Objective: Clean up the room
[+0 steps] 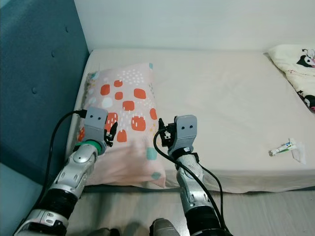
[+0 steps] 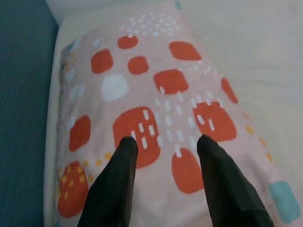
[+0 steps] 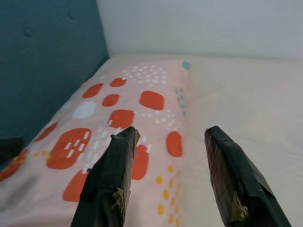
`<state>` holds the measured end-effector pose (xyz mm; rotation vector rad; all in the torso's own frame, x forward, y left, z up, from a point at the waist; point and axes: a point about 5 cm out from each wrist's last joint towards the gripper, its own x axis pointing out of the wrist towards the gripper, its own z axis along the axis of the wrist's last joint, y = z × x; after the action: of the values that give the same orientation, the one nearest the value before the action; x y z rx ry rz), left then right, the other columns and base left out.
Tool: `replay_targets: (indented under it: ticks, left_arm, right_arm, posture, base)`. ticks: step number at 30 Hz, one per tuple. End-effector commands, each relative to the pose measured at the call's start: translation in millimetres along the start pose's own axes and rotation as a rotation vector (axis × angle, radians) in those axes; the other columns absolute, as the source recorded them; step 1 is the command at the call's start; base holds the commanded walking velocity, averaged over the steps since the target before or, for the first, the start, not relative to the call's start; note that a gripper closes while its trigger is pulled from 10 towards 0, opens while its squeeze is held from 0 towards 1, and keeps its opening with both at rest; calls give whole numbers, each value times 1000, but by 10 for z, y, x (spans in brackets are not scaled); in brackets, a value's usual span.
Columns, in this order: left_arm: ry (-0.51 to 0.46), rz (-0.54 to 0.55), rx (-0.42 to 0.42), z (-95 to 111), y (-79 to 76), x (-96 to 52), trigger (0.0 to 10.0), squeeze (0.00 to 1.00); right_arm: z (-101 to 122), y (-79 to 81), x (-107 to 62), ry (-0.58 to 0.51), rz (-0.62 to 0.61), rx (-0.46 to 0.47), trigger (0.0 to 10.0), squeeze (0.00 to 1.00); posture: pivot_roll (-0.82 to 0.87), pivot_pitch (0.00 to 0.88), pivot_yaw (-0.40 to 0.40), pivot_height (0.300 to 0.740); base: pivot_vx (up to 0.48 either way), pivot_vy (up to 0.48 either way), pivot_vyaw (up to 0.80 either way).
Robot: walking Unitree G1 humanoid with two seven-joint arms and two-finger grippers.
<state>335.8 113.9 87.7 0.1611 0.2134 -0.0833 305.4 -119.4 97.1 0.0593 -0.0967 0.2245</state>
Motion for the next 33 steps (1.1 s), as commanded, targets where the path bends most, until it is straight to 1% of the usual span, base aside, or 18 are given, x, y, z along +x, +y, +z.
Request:
replay_targets:
  ticks: [1,4,5,6,7,9,12,15,16,17,19,23,26,29,30,32,33]
  left_arm:
    - [40,21,-18,-60,31,35,10000,0]
    - [67,36,-36,-82,66,68,10000,27]
    - [89,51,-50,-99,99,92,10000,196]
    - [89,51,-50,-99,99,92,10000,196]
    - [126,65,-67,-145,156,122,10000,1000]
    - [126,65,-67,-145,156,122,10000,1000]
    - [168,96,-77,-216,237,138,10000,1000]
    - [177,107,-79,-231,258,140,10000,1000]
    - [186,122,-56,-241,279,150,10000,1000]
    - [186,122,-56,-241,279,150,10000,1000]
    - [211,112,-25,-268,275,158,10000,1000]
    - [227,112,-27,-286,277,170,10000,1000]
    - [250,113,-43,-307,270,190,10000,1000]
    - [276,111,-69,-334,255,197,10000,1000]
    - [276,111,-69,-334,255,197,10000,1000]
    - [285,110,-83,-337,241,203,10000,1000]
    - [285,110,-83,-337,241,203,10000,1000]
  right_arm:
    - [-39,36,3,14,19,19,10000,0]
    - [-65,58,12,28,30,33,10000,0]
    - [-86,73,16,38,36,43,10000,0]
    - [-86,73,16,38,36,43,10000,0]
    - [-121,90,22,53,43,51,10000,0]
    - [-121,90,22,53,43,51,10000,0]
    - [-131,86,47,60,30,58,10000,0]
    - [-130,85,54,61,27,61,10000,0]
    - [-142,101,67,69,33,65,10000,0]
    - [-142,101,67,69,33,65,10000,0]
    - [-133,112,90,71,38,68,10000,0]
    - [-117,103,106,66,35,65,10000,0]
    - [-11,-1,114,25,-1,56,10000,0]
    - [117,-138,69,-23,-20,-7,10000,0]
    - [117,-138,69,-23,-20,-7,10000,0]
    - [171,-225,31,-41,-34,-35,10000,0]
    - [171,-225,31,-41,-34,-35,10000,0]
  posture:
    - [-57,37,19,740]
    - [-53,46,18,740]
    - [-54,56,24,740]
    - [-54,56,24,740]
    - [-64,76,34,740]
    - [-64,76,34,740]
    - [-56,115,34,740]
    - [-56,115,34,740]
    - [-45,139,35,740]
    - [-45,139,35,740]
    - [-45,159,37,740]
    - [-52,170,36,740]
    - [-82,196,28,740]
    - [-119,215,23,740]
    - [-119,215,23,740]
    - [-136,231,23,740]
    - [-136,231,23,740]
  base:
    - [0,0,0]
    - [0,0,0]
    - [0,0,0]
    - [0,0,0]
    - [0,0,0]
    - [0,0,0]
    - [0,0,0]
    - [0,0,0]
    - [0,0,0]
    - [0,0,0]
    - [0,0,0]
    - [0,0,0]
    - [0,0,0]
    - [0,0,0]
    - [0,0,0]
    - [0,0,0]
    - [0,0,0]
